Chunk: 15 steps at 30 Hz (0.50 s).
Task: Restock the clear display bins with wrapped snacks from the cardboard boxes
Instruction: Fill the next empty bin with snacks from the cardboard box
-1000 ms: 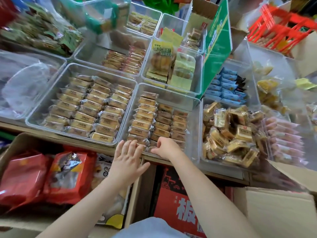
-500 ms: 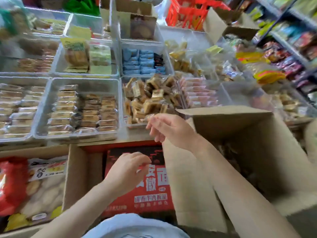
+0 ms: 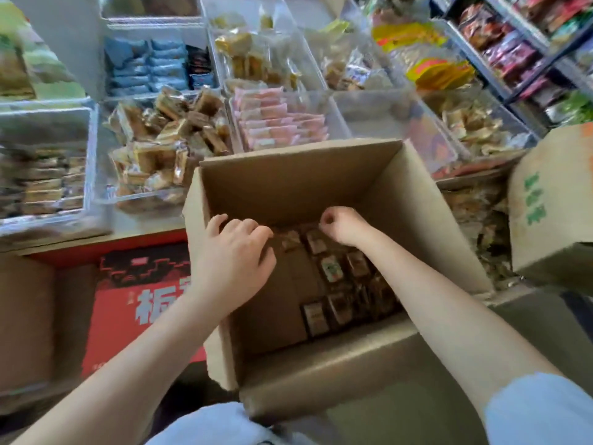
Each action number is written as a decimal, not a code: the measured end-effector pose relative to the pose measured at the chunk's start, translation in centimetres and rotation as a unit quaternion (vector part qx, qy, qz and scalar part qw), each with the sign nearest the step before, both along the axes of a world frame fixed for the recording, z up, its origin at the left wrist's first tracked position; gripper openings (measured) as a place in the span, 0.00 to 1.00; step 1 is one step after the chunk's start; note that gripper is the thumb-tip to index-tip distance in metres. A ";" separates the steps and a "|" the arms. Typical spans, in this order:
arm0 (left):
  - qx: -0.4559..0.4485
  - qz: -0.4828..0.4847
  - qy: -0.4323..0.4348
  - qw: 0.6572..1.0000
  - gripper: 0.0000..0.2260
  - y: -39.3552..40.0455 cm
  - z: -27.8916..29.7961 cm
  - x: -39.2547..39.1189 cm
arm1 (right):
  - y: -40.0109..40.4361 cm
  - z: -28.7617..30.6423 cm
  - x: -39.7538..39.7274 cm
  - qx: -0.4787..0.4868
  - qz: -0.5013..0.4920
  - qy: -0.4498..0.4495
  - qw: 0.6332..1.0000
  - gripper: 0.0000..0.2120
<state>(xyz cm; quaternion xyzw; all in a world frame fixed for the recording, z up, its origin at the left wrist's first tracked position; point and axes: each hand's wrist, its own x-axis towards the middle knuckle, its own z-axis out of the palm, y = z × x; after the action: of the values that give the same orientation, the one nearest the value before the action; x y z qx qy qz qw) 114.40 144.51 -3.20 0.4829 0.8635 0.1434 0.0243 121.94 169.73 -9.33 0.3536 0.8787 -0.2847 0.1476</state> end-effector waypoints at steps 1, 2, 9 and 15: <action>0.002 0.009 0.005 1.000 0.10 -0.1 -0.1 -0.1 | 0.7 -1.1 -0.4 -0.010 -0.006 -0.019 1.000 0.07; 0.005 0.018 0.008 1.000 0.09 -0.2 -0.1 -0.1 | 1.5 -2.4 -0.8 -0.017 -0.003 -0.040 0.999 0.08; 0.011 0.044 -0.001 0.999 0.12 -0.3 0.3 0.4 | 2.2 -10.9 -3.6 -0.010 0.063 -0.151 0.986 0.27; 0.015 0.048 -0.001 0.999 0.12 -0.3 -0.1 0.1 | 0.9 -15.3 -3.3 0.024 0.047 -0.188 0.981 0.25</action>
<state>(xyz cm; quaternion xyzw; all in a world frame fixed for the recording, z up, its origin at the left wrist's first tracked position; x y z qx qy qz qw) 114.53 144.26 -3.32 0.4412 0.8833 0.1581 0.0112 118.60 170.65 -24.60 0.3622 0.8575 -0.1851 0.3149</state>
